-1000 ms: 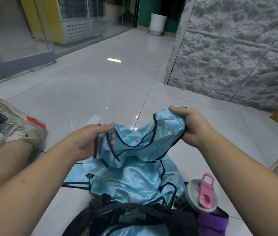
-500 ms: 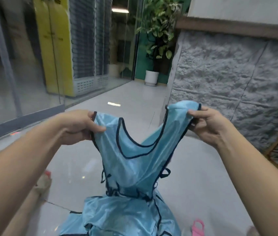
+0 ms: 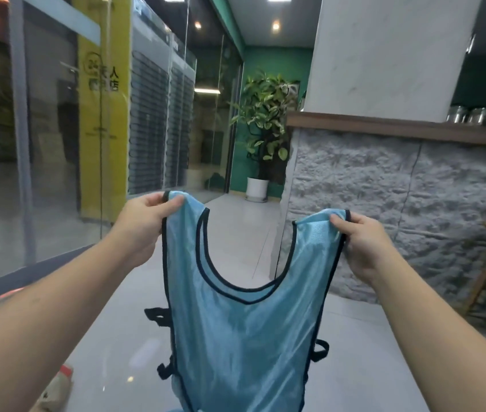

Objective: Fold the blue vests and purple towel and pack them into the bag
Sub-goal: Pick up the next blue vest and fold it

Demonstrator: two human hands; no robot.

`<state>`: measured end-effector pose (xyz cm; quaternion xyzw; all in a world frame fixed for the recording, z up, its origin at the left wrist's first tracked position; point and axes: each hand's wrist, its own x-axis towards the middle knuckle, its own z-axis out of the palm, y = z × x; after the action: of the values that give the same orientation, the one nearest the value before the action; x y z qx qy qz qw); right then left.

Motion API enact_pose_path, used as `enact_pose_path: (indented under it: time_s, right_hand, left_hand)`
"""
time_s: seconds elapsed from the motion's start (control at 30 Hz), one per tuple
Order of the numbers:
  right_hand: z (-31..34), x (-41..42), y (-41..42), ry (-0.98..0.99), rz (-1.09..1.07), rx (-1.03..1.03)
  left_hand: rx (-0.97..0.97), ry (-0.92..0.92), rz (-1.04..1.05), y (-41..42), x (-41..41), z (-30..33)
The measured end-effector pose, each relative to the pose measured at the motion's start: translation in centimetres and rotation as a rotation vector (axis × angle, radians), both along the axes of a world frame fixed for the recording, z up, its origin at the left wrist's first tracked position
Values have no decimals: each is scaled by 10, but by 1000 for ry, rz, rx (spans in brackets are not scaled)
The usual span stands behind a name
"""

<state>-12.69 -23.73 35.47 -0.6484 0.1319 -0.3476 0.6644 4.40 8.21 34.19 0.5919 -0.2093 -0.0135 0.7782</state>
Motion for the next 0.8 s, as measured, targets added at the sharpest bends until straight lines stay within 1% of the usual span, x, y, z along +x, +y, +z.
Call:
enact_pose_path:
  time_s: [0.07,0.13,0.2,0.27,0.37,0.43,0.57,0.67,0.73,0.8]
  right_hand:
    - [7,-3,-4,-98,50,39]
    - [11,-2,-8,-91,32,-10]
    - [11,1,-10,-23,-46,-86]
    - [5,8,-13,18,-122,-117]
    - [-10,20,-16,87,-198,-139]
    - [-18,30,-16,133,-206,-172]
    - [-25,45,2,164,-117,-265]
    - [-22,51,23,157,-11,-314]
    - [-19,55,37,175,85,-341]
    - [-17,60,48,172,157,-339]
  left_hand:
    - [-98,-47,-51,-5,-4,12]
    - [-99,-95,-50,-10,-4,19]
    - [-14,-140,58,-16,2,18]
    - [91,-171,176,-21,6,11]
    - [198,-185,249,-29,8,-4]
    - [263,-209,277,-35,5,-11]
    - [391,-251,273,-53,-4,-18]
    - [489,-349,237,-68,-18,-21]
    - [508,-394,190,-78,-28,-21]
    - [512,-422,99,-89,-38,-22]
